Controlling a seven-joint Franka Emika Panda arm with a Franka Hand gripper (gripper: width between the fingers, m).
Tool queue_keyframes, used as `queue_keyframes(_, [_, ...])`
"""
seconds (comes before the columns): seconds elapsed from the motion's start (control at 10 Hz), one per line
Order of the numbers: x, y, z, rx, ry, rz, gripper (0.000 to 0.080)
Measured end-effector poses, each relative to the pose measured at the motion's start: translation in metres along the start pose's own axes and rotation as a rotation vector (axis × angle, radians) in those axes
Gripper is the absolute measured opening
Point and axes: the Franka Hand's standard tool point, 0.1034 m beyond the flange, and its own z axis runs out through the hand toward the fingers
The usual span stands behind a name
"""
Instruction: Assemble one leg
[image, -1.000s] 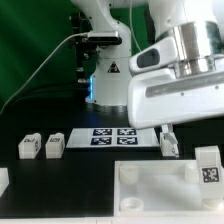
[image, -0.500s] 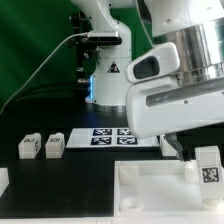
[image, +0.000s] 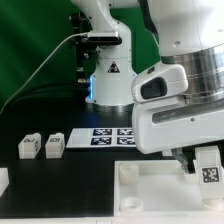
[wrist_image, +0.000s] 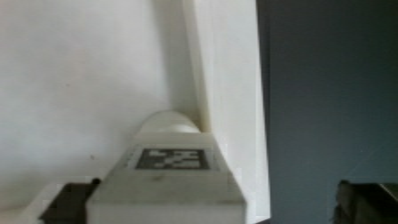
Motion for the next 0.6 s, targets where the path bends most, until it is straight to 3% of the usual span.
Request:
queue_keyframes(0.1, [0.0,0.0001,0.0,0.0,0.0,0.0,0.0526])
queue_keyframes(0.2, [0.0003,0.0013,-0.0001,-0.002,0.001,0.0,0.0386])
queue_keyframes(0.3, [0.0016,0.008,-0.0005,-0.011,0.003,0.003,0.0304])
queue_keyframes(0.6, [0.0017,0.0088,-0.0002,-0.01,0.003,0.041,0.0299])
